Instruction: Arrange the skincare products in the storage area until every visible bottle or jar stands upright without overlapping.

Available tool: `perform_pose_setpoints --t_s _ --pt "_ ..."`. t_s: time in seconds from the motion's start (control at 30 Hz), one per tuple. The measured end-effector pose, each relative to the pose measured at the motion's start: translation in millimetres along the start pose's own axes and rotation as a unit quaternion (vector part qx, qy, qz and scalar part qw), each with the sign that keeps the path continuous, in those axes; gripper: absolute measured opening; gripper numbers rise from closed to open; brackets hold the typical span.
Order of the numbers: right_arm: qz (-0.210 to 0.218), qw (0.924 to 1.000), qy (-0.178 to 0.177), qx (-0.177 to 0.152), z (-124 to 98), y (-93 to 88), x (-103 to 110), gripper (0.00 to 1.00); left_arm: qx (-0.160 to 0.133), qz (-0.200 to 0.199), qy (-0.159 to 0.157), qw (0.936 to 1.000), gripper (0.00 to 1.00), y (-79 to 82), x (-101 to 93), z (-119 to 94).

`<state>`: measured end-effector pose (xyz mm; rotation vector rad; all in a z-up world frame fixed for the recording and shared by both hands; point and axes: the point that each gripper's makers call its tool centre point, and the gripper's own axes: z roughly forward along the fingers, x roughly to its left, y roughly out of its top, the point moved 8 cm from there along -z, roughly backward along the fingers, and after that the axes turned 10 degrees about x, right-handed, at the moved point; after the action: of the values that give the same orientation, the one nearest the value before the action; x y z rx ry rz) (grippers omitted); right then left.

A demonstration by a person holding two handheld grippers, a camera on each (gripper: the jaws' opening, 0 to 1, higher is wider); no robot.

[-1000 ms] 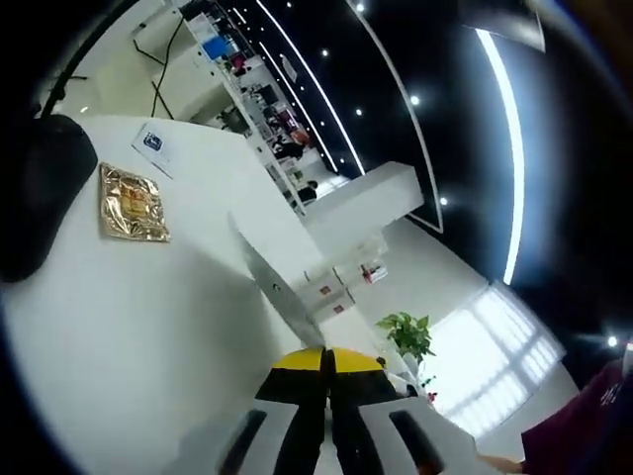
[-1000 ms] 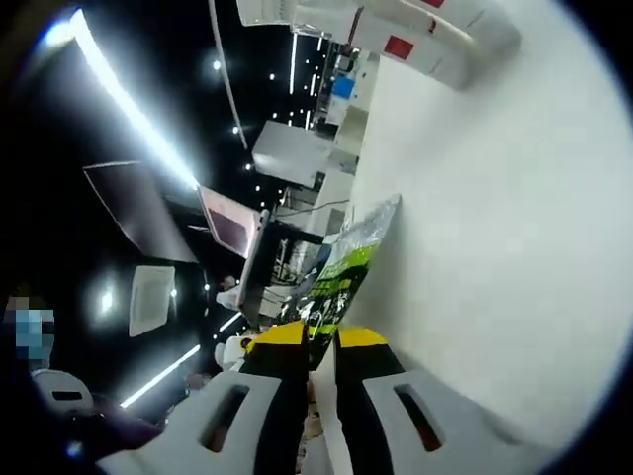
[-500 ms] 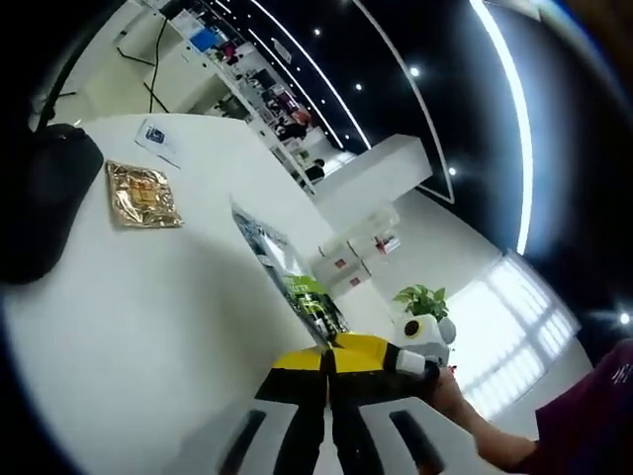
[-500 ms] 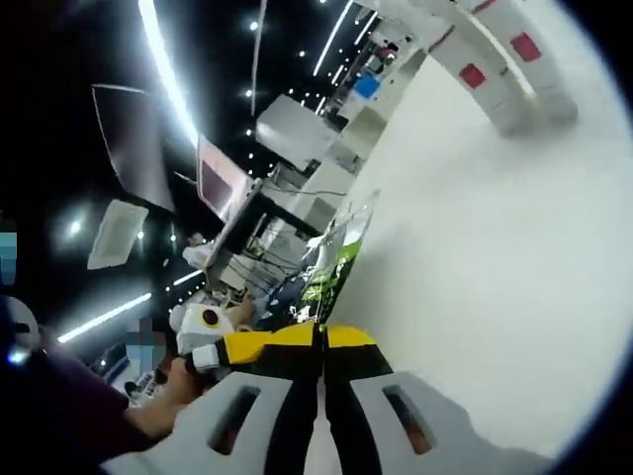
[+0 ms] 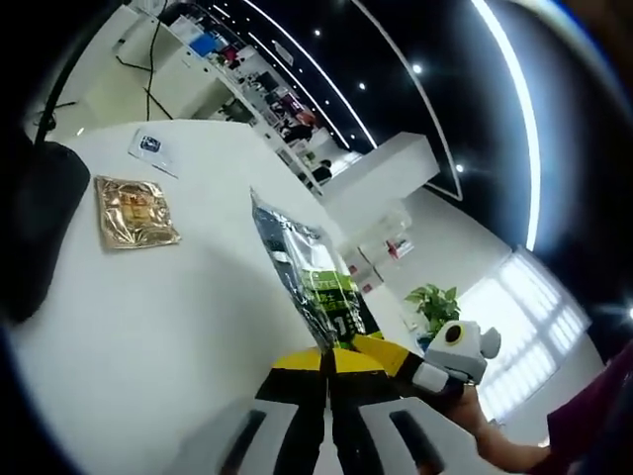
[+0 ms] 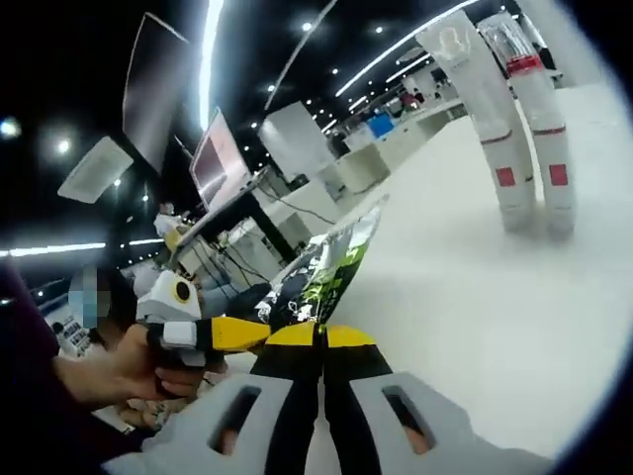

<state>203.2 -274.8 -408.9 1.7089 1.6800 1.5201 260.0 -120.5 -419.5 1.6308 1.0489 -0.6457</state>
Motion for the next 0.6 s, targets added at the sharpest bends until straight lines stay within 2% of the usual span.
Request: perform_pose_setpoints --t_s 0.13,0.3,0.43,0.6 --pt "0.000 0.9998 -0.015 -0.013 -0.2 2.5 -2.3 0.00 0.002 0.007 0.006 1.0000 0.00 6.1 0.2 5.1" --pt "0.001 0.9990 -0.042 -0.013 7.9 2.9 -7.3 0.00 0.010 0.042 0.037 0.9984 0.00 14.6 -0.9 10.0" --pt "0.021 0.9979 -0.061 -0.008 12.9 3.0 -17.2 0.00 0.018 0.048 0.048 0.9975 0.00 19.2 4.4 20.0" --pt "0.044 0.9960 -0.076 -0.013 18.6 10.0 -30.2 0.00 0.021 0.064 0.061 0.9958 0.00 36.5 4.6 35.3"
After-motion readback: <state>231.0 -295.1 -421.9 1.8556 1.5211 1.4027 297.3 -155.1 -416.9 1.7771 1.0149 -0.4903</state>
